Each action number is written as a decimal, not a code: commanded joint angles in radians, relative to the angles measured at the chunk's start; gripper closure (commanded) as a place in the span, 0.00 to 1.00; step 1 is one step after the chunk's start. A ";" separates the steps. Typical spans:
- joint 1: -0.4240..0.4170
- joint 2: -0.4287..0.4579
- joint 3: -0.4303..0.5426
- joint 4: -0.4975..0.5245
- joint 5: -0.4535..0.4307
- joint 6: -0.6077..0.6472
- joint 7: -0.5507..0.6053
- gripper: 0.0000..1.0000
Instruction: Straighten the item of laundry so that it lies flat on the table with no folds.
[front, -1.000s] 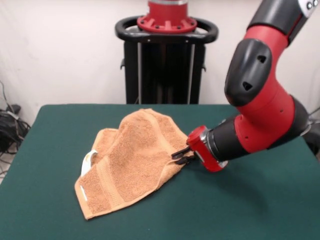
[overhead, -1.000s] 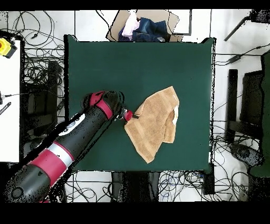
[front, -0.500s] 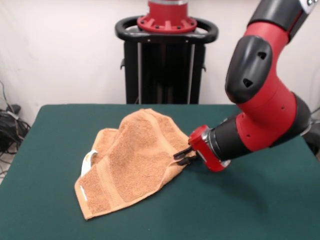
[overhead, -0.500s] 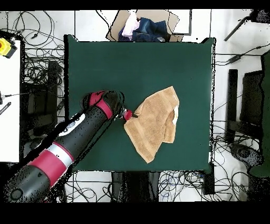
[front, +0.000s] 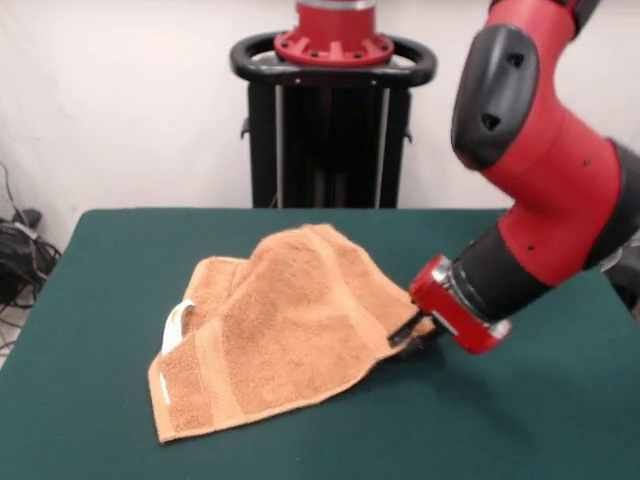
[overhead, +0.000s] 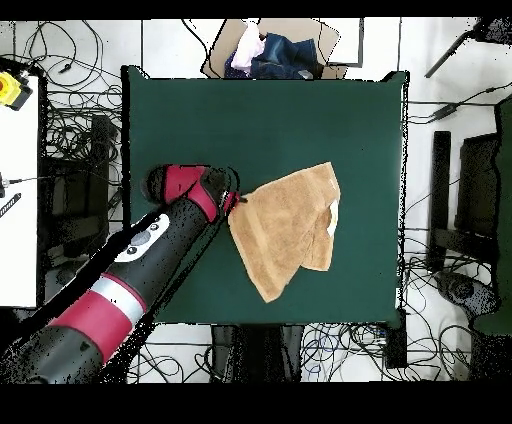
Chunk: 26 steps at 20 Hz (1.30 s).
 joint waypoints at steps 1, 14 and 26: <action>-0.065 -0.197 0.256 0.076 0.090 -0.149 0.127 1.00; -0.109 -0.189 0.372 0.087 0.036 -0.281 0.138 1.00; -0.089 -0.102 0.309 0.016 -0.001 -0.248 0.148 0.00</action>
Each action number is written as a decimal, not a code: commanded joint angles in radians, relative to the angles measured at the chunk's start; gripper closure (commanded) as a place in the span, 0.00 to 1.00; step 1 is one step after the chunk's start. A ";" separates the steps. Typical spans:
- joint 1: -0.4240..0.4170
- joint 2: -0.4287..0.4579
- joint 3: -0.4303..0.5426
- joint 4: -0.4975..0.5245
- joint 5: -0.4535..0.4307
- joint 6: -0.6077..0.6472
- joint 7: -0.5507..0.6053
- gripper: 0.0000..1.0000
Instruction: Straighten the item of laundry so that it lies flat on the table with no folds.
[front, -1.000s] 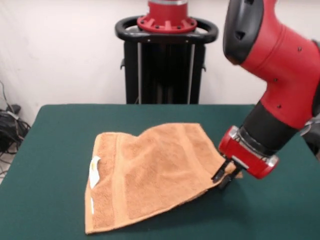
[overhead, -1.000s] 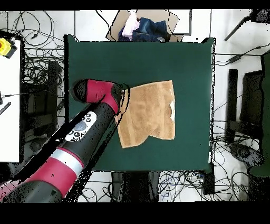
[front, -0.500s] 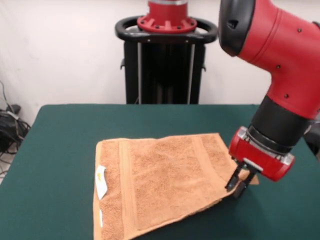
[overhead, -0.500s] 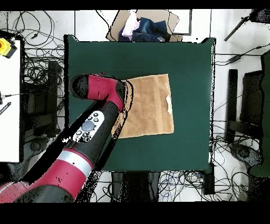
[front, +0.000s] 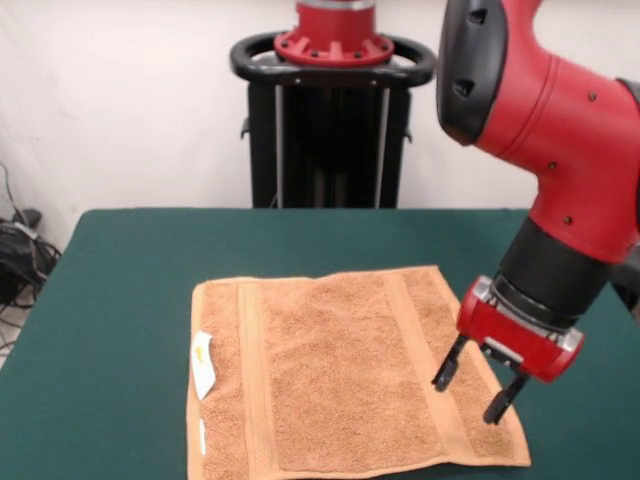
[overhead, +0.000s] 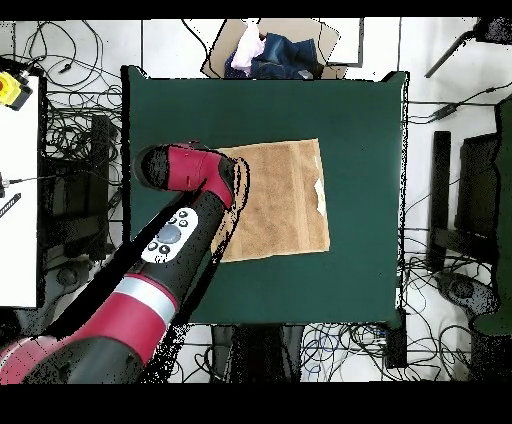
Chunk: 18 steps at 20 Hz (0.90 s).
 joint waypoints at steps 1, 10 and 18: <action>-0.004 0.062 0.126 0.000 -0.021 -0.013 0.148 0.00; -0.052 -0.041 0.193 0.093 -0.046 -0.057 0.052 0.00; -0.516 -0.396 0.528 0.532 -0.377 -0.326 -0.337 0.00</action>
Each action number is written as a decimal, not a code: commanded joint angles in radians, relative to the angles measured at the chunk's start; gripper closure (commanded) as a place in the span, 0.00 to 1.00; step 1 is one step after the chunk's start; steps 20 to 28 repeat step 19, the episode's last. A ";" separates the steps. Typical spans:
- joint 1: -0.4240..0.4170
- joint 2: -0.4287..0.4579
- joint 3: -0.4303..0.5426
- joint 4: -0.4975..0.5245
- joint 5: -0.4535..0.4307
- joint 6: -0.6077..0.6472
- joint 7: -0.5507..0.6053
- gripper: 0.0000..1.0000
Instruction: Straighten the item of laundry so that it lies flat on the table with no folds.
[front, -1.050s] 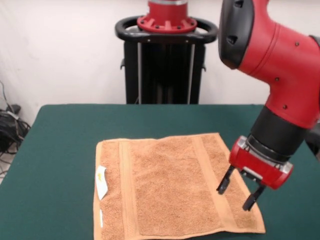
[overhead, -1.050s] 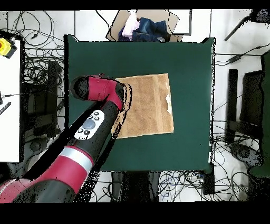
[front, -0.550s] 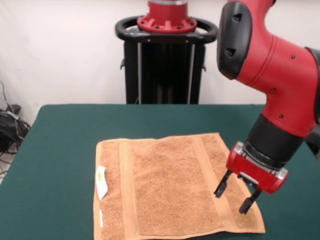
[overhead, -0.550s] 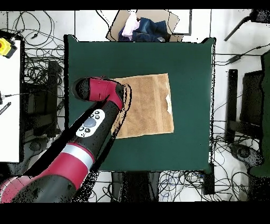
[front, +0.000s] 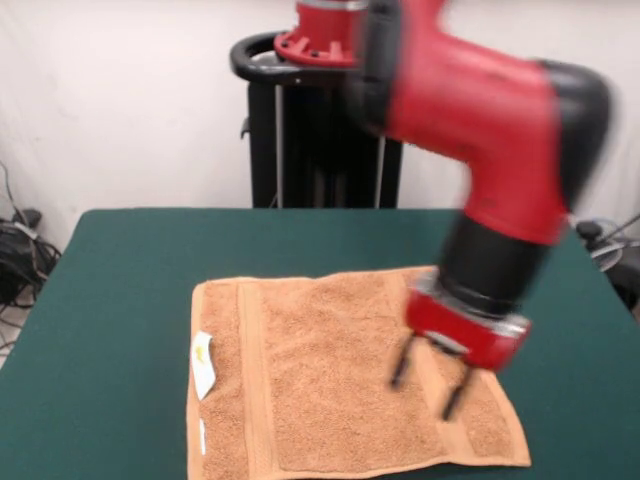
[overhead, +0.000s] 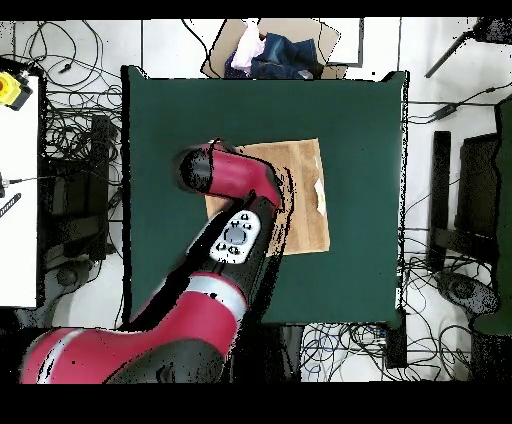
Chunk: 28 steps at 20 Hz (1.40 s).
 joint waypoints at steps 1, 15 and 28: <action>-0.357 -0.233 0.328 0.404 -0.280 -0.169 -0.336 0.00; -0.759 -0.209 0.580 0.348 -0.804 -0.206 -0.337 0.00; -0.781 -0.208 0.607 0.350 -0.854 -0.212 -0.302 0.00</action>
